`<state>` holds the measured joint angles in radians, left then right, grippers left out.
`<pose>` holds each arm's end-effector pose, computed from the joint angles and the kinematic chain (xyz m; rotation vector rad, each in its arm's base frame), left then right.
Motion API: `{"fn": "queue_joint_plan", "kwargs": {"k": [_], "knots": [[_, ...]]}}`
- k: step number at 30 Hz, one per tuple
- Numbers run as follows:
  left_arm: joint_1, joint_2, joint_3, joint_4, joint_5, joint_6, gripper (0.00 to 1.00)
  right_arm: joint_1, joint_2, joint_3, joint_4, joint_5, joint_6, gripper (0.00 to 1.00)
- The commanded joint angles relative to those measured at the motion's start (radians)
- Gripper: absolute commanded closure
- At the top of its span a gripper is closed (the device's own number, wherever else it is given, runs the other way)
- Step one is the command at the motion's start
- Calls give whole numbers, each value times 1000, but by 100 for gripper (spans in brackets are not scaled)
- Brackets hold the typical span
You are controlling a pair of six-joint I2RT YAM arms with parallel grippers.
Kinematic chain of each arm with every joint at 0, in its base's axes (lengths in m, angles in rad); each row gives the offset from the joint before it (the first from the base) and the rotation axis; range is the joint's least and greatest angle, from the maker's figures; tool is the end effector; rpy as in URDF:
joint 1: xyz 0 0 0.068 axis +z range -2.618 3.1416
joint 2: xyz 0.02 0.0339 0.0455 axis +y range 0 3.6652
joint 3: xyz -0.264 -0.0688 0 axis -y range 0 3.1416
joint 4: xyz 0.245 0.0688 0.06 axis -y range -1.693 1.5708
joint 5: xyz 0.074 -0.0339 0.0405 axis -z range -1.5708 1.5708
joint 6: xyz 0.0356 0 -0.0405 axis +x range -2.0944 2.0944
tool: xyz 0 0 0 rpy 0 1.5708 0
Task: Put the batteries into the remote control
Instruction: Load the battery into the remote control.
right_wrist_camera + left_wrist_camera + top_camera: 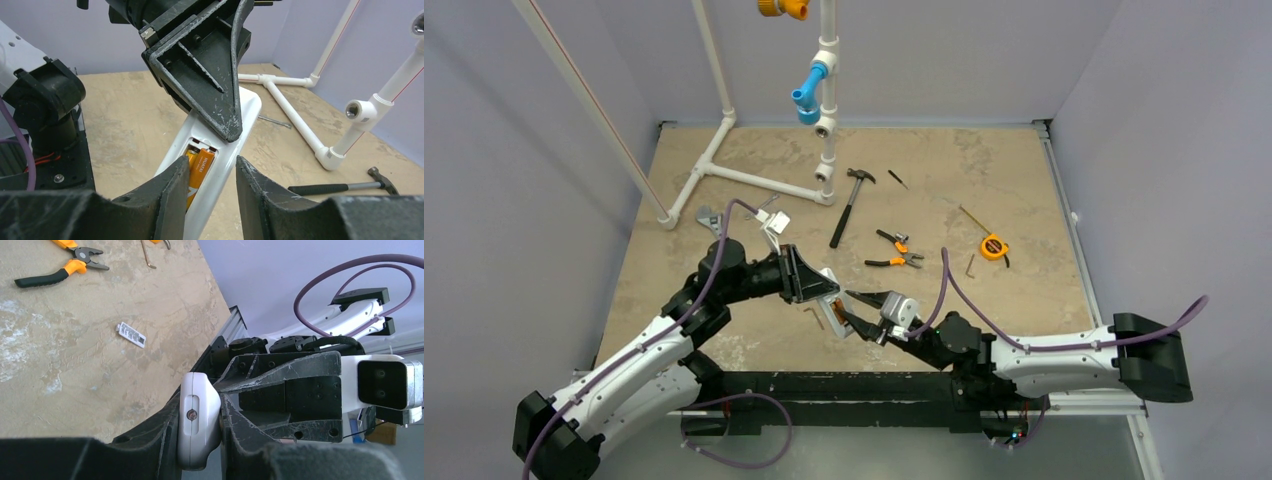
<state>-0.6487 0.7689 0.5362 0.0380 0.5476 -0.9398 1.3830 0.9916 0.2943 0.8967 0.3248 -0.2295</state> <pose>0.1362 -0.1265 0.2788 0.1664 2.0403 -1.5623 0.0499 0.2017 0.2445 -0.8129 1.1665 0.7377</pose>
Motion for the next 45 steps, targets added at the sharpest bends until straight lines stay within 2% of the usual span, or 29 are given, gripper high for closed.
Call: {"fn": "queue_joint_plan", "kwargs": {"k": [1, 5, 14, 21, 31, 33, 35, 39, 42, 45], "knots": [[-10, -6, -1, 101, 89, -47, 100, -12, -8, -17, -51, 49, -27, 61], [-9, 2, -12, 112, 86, -49, 100, -12, -4, -26, -22, 9, -19, 54], [-10, 14, -21, 120, 97, -45, 100, -12, -16, -40, 4, -32, -11, 48], [-11, 44, -43, 152, 103, -51, 100, -12, -15, -41, 21, -87, -1, 39], [-9, 53, -60, 155, 109, -47, 100, -12, -51, -28, 29, -151, -6, 34], [-9, 55, -63, 154, 120, -47, 100, -12, -78, -27, 8, -213, -33, 27], [-10, 62, -65, 154, 135, -47, 100, -12, -111, -16, -41, -269, -53, 26], [-10, 68, -68, 154, 158, -46, 100, -12, -205, 64, -316, -307, -88, 25], [-11, 69, -71, 153, 164, -46, 100, -12, -257, 134, -498, -283, -53, 31], [-11, 68, -73, 152, 172, -48, 100, -13, -280, 219, -662, -195, 22, 39]]}}
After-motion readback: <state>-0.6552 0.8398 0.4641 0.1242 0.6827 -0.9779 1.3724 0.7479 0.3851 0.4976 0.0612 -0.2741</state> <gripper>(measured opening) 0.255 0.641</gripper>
